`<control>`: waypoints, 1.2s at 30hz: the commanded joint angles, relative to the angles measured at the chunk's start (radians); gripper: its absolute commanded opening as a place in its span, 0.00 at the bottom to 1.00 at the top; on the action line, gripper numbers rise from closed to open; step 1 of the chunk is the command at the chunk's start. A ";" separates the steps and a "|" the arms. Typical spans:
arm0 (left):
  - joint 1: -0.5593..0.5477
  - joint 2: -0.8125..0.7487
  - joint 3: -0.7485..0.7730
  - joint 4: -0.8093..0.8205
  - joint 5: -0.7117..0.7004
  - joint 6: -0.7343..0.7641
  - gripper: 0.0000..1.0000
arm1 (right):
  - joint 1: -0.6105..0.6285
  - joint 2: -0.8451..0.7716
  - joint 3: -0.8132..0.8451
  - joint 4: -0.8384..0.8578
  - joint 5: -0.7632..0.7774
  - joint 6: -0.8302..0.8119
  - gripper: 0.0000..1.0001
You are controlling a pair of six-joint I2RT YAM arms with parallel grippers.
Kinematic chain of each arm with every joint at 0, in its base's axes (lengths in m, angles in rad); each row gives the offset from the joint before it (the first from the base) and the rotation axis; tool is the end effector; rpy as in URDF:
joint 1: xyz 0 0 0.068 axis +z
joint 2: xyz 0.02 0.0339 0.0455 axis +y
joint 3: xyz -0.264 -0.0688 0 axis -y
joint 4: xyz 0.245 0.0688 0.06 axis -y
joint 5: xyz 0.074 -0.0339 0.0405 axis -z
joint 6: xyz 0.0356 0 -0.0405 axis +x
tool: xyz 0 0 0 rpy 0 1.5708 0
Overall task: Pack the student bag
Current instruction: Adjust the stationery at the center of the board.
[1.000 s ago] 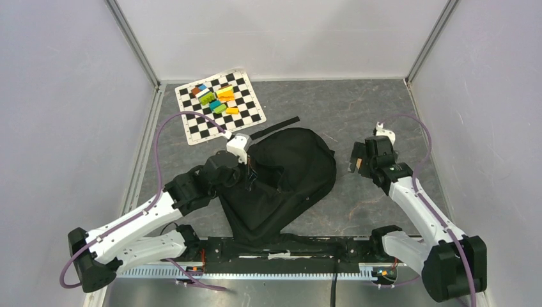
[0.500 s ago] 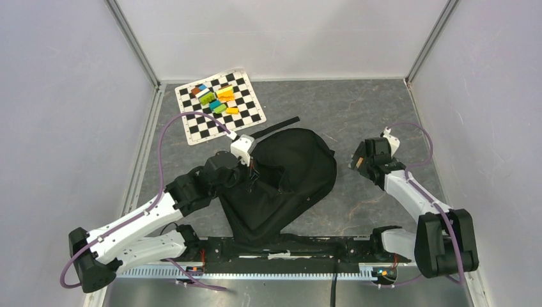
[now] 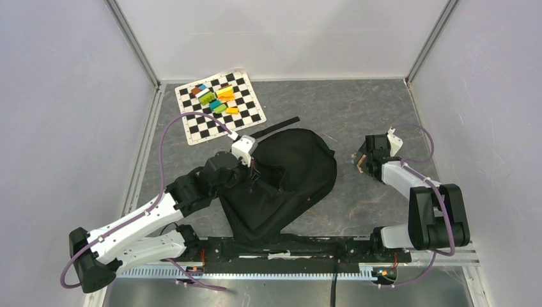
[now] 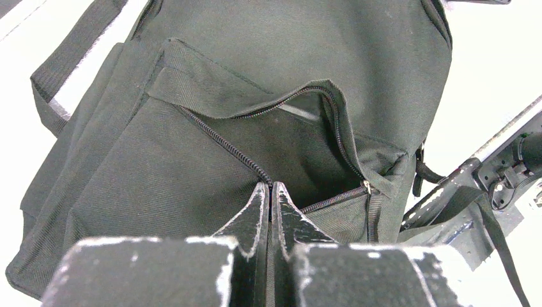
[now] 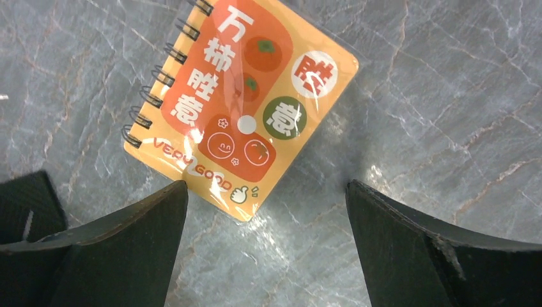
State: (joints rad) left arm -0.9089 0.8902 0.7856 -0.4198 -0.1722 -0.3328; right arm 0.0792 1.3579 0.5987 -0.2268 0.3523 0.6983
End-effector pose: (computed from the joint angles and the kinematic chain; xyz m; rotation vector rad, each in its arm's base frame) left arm 0.1266 -0.1526 0.2982 0.5047 2.0778 -0.5667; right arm 0.2427 0.0069 0.1569 0.8786 2.3126 -0.1250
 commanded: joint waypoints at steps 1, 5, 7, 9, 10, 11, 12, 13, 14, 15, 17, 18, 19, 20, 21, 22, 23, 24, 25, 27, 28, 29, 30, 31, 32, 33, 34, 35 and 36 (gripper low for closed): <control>0.004 -0.004 0.007 0.078 0.023 0.053 0.02 | -0.014 0.051 0.069 0.070 0.024 0.038 0.98; 0.004 -0.017 -0.006 0.107 0.048 0.054 0.02 | -0.015 0.097 0.087 0.103 0.014 0.066 0.98; 0.004 -0.016 -0.007 0.108 0.050 0.055 0.02 | -0.016 0.127 0.105 0.115 0.009 0.075 0.98; 0.004 -0.014 -0.006 0.105 0.050 0.054 0.02 | -0.015 0.150 0.119 0.133 0.001 0.075 0.98; 0.004 -0.014 -0.006 0.104 0.050 0.054 0.02 | -0.015 0.160 0.128 0.142 0.001 0.074 0.98; 0.004 -0.013 -0.008 0.104 0.050 0.054 0.02 | -0.016 0.172 0.143 0.144 0.008 0.070 0.98; 0.004 -0.011 -0.007 0.104 0.051 0.054 0.02 | -0.016 0.183 0.160 0.140 0.016 0.052 0.98; 0.004 -0.009 -0.006 0.104 0.051 0.054 0.02 | -0.016 0.198 0.187 0.123 0.029 0.033 0.98; 0.004 -0.010 -0.006 0.104 0.050 0.054 0.02 | -0.017 0.206 0.213 0.108 0.047 0.014 0.98; 0.004 -0.010 -0.006 0.104 0.048 0.055 0.02 | -0.017 0.209 0.228 0.093 0.060 -0.001 0.98; 0.004 -0.008 -0.008 0.104 0.046 0.054 0.02 | -0.029 0.209 0.241 0.091 0.055 -0.028 0.98; 0.004 -0.009 -0.009 0.105 0.046 0.054 0.02 | -0.043 0.210 0.245 0.084 0.032 -0.030 0.98; 0.004 -0.009 -0.012 0.109 0.047 0.053 0.02 | -0.056 0.212 0.248 0.074 0.015 -0.029 0.98; 0.004 -0.007 -0.012 0.111 0.049 0.052 0.02 | -0.066 0.209 0.247 0.071 0.013 -0.031 0.98; 0.004 -0.006 -0.013 0.113 0.050 0.051 0.02 | -0.070 0.202 0.243 0.068 0.028 -0.033 0.98; 0.005 -0.002 -0.013 0.113 0.051 0.052 0.02 | -0.073 0.195 0.238 0.072 0.042 -0.036 0.98; 0.004 -0.001 -0.012 0.113 0.052 0.051 0.02 | -0.073 0.193 0.236 0.075 0.047 -0.039 0.98; 0.005 0.000 -0.011 0.113 0.053 0.052 0.02 | -0.108 0.198 0.241 0.076 0.041 -0.044 0.98; 0.004 0.000 -0.010 0.113 0.055 0.051 0.02 | -0.123 0.211 0.253 0.076 0.025 -0.050 0.98; 0.004 -0.002 -0.012 0.113 0.056 0.051 0.02 | -0.143 0.241 0.289 0.053 0.014 -0.072 0.98; 0.004 -0.004 -0.013 0.114 0.056 0.051 0.02 | -0.145 0.254 0.305 0.043 0.025 -0.082 0.98; 0.004 -0.004 -0.012 0.115 0.057 0.052 0.02 | -0.146 0.259 0.320 0.036 0.037 -0.094 0.98; 0.004 -0.004 -0.014 0.115 0.057 0.051 0.02 | -0.145 0.263 0.327 0.035 0.044 -0.102 0.98; 0.004 -0.004 -0.014 0.116 0.056 0.051 0.02 | -0.147 0.266 0.332 0.036 0.044 -0.103 0.98; 0.004 -0.004 -0.015 0.118 0.057 0.051 0.02 | -0.150 0.272 0.341 0.036 0.031 -0.102 0.98; 0.004 -0.003 -0.016 0.119 0.056 0.051 0.02 | -0.151 0.277 0.350 0.033 0.019 -0.101 0.98; 0.004 -0.002 -0.016 0.121 0.058 0.049 0.02 | -0.151 0.286 0.362 0.026 0.012 -0.095 0.98; 0.005 -0.001 -0.017 0.123 0.058 0.049 0.02 | -0.151 0.293 0.370 0.023 0.005 -0.089 0.98; 0.004 0.002 -0.017 0.125 0.060 0.048 0.02 | -0.151 0.298 0.377 0.018 0.002 -0.078 0.98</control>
State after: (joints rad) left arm -0.9089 0.8906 0.7639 -0.3794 -0.1329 -0.3302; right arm -0.0711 1.6325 0.9146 -0.1989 0.3649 0.6189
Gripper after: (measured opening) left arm 0.034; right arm 0.979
